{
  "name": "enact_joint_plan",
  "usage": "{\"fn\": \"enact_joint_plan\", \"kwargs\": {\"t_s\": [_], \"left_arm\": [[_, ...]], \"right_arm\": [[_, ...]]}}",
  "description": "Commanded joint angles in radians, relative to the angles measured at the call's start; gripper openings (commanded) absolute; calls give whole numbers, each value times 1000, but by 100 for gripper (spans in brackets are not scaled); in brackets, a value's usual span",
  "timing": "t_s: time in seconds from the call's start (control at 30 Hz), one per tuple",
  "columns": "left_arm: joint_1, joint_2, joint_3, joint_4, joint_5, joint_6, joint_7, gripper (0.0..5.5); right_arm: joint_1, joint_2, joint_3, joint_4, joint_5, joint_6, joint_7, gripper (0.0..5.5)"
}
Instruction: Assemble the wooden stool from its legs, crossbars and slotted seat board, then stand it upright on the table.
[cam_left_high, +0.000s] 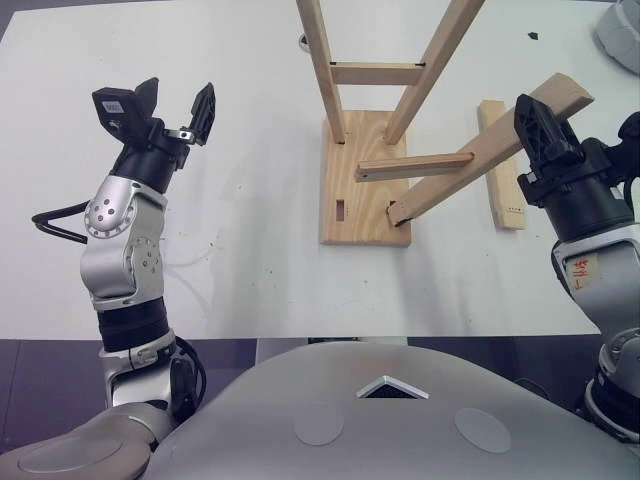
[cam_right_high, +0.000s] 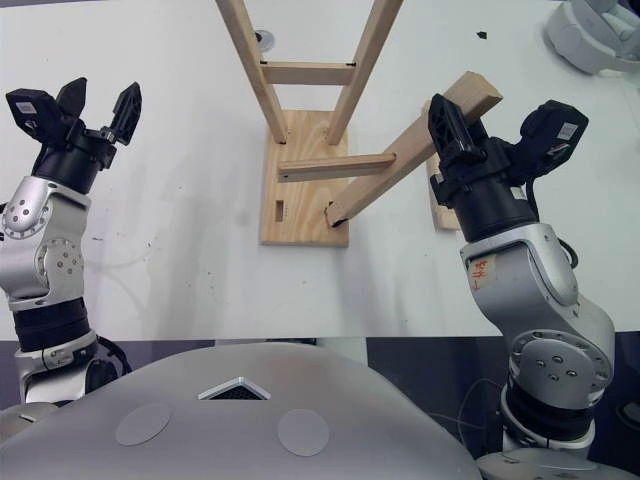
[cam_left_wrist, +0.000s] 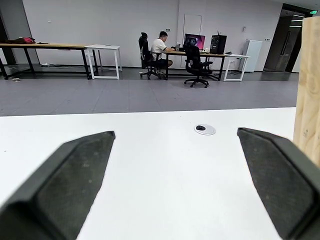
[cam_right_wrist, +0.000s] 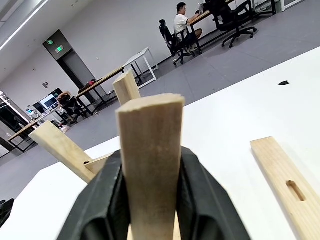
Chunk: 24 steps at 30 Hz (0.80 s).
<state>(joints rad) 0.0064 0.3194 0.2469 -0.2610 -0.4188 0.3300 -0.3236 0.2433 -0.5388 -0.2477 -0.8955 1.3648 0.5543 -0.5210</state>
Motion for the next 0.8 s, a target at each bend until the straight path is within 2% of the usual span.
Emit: {"fn": "enact_joint_plan", "kwargs": {"t_s": [0.03,0.2,0.33,0.43,0.8], "left_arm": [[-20,7,-1,-5,21,-9,11,451],[-29,-2,-14,-2,29,-18,15,451],[-39,-10,-15,3,30,-19,14,451],[-48,-17,-19,6,29,-16,14,451],[-53,-39,-29,18,33,-21,9,451]], "right_arm": [[36,4,43,1,-95,16,-1,105],[28,24,122,-5,-267,13,10,105],[44,41,218,8,-515,-20,56,105],[61,74,232,47,-625,-69,110,105],[-26,132,209,72,-667,-86,275,105]]}}
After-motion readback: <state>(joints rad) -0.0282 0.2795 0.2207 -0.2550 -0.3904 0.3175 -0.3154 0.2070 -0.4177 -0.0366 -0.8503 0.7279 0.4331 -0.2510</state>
